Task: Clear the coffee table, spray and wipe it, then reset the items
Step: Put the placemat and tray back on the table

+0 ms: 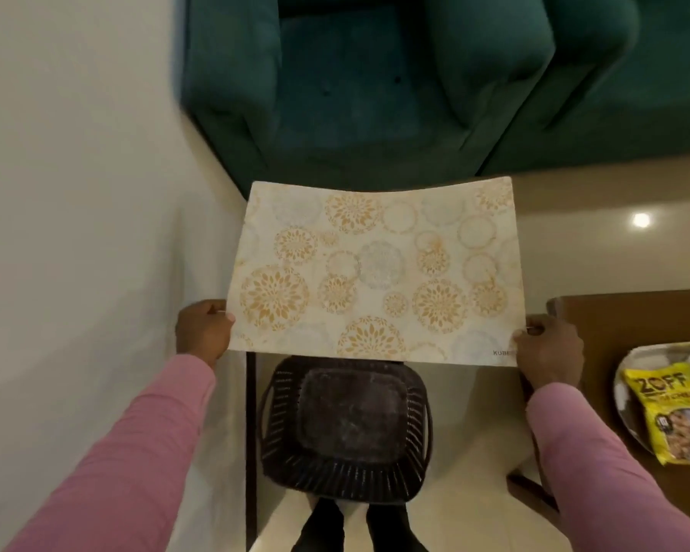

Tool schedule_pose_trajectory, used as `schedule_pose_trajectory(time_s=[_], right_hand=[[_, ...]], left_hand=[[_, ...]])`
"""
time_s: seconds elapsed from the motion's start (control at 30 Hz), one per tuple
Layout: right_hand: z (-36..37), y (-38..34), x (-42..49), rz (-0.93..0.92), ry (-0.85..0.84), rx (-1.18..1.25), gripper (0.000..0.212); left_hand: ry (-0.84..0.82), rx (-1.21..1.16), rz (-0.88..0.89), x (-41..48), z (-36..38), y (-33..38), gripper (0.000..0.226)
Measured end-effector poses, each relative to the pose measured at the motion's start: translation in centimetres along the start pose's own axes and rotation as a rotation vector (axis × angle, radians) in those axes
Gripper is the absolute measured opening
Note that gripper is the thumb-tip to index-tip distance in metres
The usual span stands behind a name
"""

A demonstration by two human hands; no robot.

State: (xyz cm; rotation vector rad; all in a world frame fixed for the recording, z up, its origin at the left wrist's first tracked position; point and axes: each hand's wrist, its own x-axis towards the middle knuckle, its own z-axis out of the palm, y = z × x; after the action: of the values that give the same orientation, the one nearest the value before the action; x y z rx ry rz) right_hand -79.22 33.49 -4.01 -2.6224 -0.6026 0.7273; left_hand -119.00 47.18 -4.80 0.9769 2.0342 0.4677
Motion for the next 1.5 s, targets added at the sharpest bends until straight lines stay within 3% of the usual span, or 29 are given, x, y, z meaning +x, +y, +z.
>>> schedule_pose_trajectory(time_s=[0.13,0.27,0.83,1.23,1.5], right_hand=[[-5.6,1.3,-2.9,0.014,0.01,0.001,0.039],[-11.0,3.9,-6.7,0.022,0.027,0.029,0.031],[-22.6,20.8,-23.9,0.102,0.152,0.052,0.029],[-32.0,33.9,-25.5,0.144,0.2,0.134,0.026],[-41.6,45.8,-21.0,0.132,0.26,0.095,0.028]], left_hand=[[-0.006,-0.094,-0.025,-6.2,-2.3,0.0,0.028],[-0.024,-0.174,-0.065,-13.3,-4.2,-1.7,0.029],[-0.133,-0.09,0.015,-30.5,-7.9,-11.6,0.028],[-0.242,-0.155,0.058,-43.3,-2.2,-12.0,0.026],[-0.281,-0.143,0.059,-54.9,9.8,-13.5,0.03]])
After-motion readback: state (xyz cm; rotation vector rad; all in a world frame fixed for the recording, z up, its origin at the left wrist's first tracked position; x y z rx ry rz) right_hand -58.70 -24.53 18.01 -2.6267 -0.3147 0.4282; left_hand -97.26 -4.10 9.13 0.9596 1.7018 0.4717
